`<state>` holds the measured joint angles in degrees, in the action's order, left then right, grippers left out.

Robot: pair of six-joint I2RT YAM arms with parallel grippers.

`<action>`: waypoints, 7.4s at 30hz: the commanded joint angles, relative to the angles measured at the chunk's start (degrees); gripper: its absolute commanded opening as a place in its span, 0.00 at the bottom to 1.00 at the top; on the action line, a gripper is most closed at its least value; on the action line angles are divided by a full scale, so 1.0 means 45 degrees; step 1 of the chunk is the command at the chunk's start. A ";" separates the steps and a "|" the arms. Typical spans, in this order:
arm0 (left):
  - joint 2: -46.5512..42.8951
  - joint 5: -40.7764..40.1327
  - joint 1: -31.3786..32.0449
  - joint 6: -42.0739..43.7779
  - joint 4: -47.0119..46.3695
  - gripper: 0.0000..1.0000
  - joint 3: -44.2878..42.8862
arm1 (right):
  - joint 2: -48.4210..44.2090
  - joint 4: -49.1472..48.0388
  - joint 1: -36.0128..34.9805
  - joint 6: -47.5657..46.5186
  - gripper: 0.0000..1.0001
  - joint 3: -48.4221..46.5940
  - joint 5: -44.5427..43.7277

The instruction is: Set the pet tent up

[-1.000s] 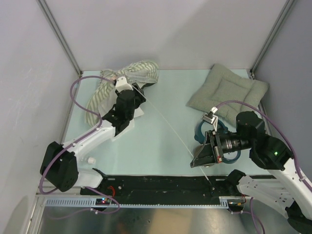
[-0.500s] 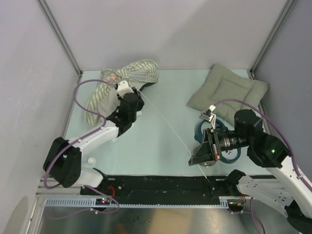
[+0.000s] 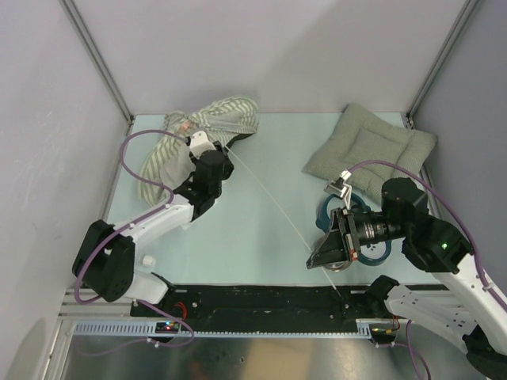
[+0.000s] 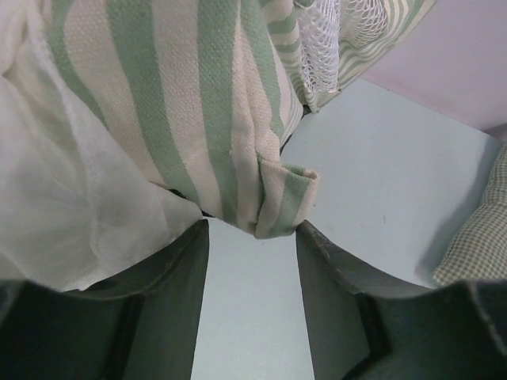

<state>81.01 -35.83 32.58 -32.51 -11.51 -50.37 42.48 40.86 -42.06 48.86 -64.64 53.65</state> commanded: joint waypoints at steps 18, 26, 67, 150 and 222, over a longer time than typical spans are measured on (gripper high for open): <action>-0.1178 0.1696 -0.0213 0.0976 -0.1326 0.00 0.0356 | -0.0272 -0.0515 0.0016 -0.1358 0.00 -0.0418 -0.0252; -0.3317 0.3798 -0.0196 0.2302 -0.1801 0.00 0.2586 | -0.0743 -0.2899 -0.0022 -0.1918 0.00 0.0787 -0.1361; -0.7456 0.5785 0.0008 0.5815 0.1002 0.00 0.4632 | -0.0029 -0.9887 -0.5056 -0.4860 0.00 0.5463 -0.8993; -0.9123 0.5411 0.5927 0.6871 0.3515 0.00 0.5385 | 0.9775 -1.9089 -0.0617 -0.1762 0.00 0.0115 -0.8326; -0.9739 0.9380 0.0174 0.1791 0.1886 0.85 0.3239 | 1.0835 -1.4449 -0.1077 -0.2275 0.00 -0.2522 -0.6926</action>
<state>37.34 -3.77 36.82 -21.52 0.93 -33.98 94.15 -26.41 -46.98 38.98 -71.53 19.20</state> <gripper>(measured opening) 0.846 0.031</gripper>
